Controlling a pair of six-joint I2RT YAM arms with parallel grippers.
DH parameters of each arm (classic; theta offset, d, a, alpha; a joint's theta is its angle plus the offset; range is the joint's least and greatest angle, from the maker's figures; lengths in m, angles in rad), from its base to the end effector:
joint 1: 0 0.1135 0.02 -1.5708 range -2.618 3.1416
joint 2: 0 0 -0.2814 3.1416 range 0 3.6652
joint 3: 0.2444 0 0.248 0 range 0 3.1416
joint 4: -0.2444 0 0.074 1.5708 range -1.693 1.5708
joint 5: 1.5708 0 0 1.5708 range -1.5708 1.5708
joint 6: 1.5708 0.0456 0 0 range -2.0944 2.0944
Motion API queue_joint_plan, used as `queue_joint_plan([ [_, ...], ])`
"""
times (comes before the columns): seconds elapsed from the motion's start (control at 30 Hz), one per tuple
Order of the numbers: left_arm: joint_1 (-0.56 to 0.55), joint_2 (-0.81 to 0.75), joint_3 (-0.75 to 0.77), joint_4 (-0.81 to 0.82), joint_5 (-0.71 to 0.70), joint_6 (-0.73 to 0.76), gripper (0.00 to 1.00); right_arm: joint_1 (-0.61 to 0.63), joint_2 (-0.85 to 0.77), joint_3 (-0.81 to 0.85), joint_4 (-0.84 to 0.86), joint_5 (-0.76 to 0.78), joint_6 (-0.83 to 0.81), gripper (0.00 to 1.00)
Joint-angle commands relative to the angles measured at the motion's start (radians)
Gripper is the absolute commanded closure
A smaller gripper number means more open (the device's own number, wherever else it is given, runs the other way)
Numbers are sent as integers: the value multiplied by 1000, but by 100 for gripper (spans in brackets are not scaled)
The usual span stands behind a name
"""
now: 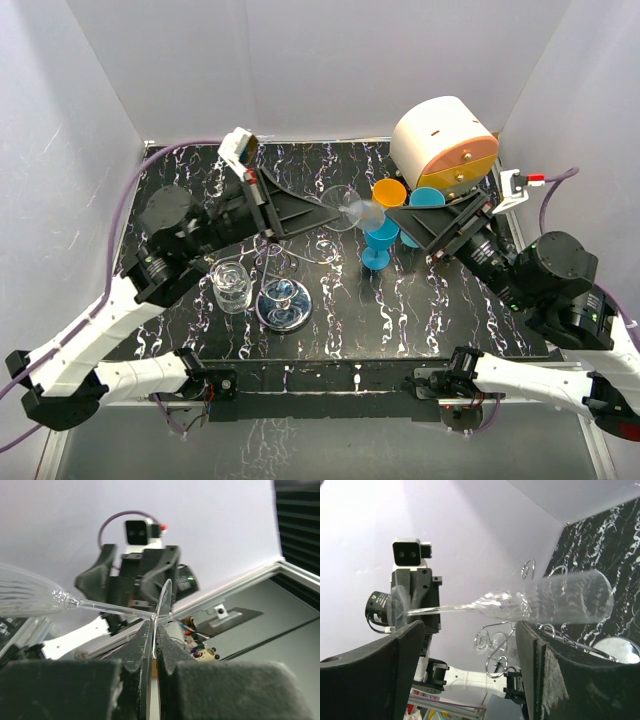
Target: Take the wine glass off the wine glass rack
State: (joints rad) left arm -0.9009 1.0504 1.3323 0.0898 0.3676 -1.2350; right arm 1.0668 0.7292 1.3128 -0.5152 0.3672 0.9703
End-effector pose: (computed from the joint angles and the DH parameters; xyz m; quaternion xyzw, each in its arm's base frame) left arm 0.1133 -0.1694 0.5246 0.0566 0.5721 -0.7609 0.3008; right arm 0.0598 0.0746 0.4916 0.1009 0.6767 0.5464 0.4831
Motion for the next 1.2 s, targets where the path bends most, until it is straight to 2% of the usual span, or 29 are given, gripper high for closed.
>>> queue_joint_plan([
  [0.0, -6, -85, 14, 185, -20, -27, 100, 4, -22, 17, 110, -18, -48, 26],
  [0.23, -6, -138, 9, 299, 14, -85, 100, 4, -16, -7, 234, -115, -91, 20],
  [0.47, -6, -177, -25, 431, 63, -151, 100, 4, -7, -25, 325, -171, -114, 18],
  [0.57, -6, -176, -28, 482, 97, -183, 100, 4, -6, -26, 358, -186, -173, 19],
  [0.73, -6, -166, -24, 566, 158, -231, 100, 4, 10, -21, 426, -231, -223, 25],
  [1.17, -6, -186, -45, 547, 168, -253, 100, 4, 100, 10, 602, -550, -196, 47],
])
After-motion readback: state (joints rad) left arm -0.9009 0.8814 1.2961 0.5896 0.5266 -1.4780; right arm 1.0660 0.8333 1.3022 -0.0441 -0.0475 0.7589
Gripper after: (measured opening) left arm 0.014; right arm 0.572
